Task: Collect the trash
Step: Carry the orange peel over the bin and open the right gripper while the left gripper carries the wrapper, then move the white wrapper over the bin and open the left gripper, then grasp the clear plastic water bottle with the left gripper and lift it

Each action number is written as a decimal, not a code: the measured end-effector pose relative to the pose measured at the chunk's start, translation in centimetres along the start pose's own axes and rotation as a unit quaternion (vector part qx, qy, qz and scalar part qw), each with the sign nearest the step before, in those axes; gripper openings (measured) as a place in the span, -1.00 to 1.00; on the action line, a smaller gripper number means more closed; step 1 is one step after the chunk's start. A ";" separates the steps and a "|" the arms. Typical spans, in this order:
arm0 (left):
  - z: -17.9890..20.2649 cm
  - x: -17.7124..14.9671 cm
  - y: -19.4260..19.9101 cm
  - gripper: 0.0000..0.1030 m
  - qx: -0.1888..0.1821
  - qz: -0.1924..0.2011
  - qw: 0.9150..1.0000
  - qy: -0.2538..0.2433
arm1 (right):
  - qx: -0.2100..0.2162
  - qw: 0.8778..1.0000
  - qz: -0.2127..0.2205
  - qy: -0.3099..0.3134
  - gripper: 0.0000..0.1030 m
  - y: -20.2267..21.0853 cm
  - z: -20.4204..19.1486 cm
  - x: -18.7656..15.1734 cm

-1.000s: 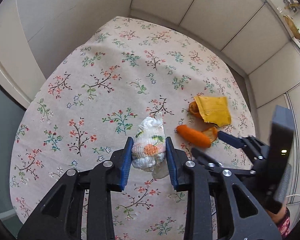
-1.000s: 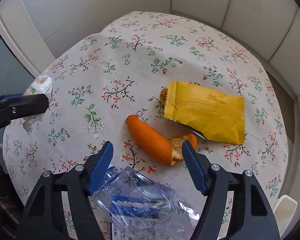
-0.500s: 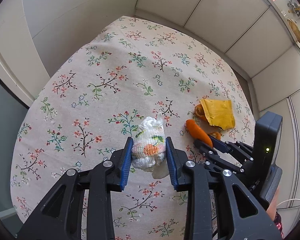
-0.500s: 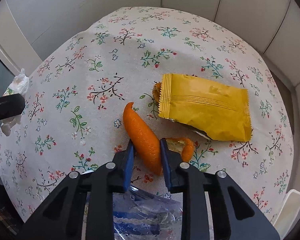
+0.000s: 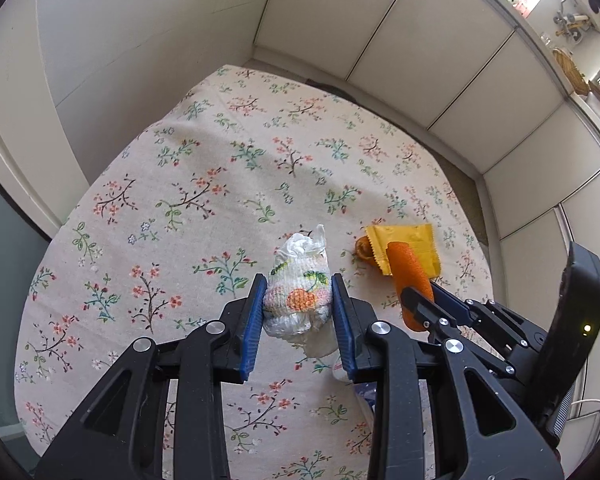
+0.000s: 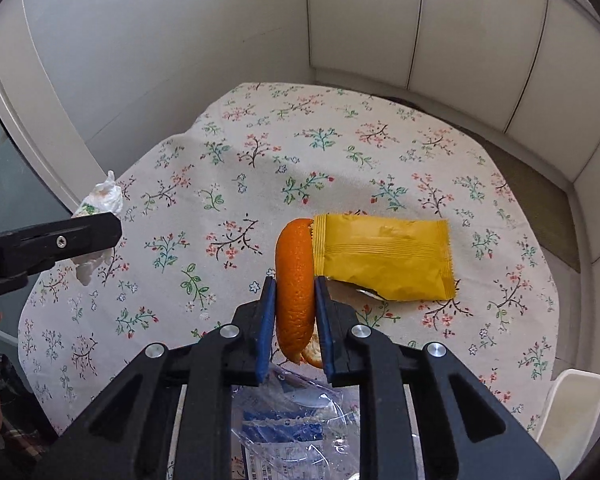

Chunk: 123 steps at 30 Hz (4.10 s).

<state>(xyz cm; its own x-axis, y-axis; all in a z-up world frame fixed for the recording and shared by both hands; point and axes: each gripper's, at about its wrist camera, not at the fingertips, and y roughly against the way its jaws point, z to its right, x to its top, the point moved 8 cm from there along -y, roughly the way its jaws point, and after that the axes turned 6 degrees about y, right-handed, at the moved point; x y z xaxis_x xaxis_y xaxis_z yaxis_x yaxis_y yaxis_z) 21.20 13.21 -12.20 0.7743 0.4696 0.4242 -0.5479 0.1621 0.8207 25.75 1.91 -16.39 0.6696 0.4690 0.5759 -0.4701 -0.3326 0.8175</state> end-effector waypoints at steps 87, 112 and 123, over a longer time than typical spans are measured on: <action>39.5 -18.5 -5.8 0.60 -0.118 -0.012 0.951 -0.286 | -0.380 0.852 0.083 -0.351 0.84 29.7 34.8 -26.3; 25.0 -13.2 -5.5 0.84 0.019 0.027 0.978 -0.207 | -0.335 0.906 0.080 -0.246 0.87 23.3 27.3 -18.5; 13.0 -10.6 -4.8 0.83 0.083 0.018 0.995 -0.061 | -0.304 0.930 0.063 -0.197 0.87 19.5 23.5 -15.2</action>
<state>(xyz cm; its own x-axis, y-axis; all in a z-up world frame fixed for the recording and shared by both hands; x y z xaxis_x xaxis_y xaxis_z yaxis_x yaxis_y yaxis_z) 19.69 -3.81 -15.70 0.7935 0.3627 0.4886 -0.5232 -0.0032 0.8522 19.92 -30.89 -9.25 0.6902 0.0810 0.7190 -0.7165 0.2149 0.6636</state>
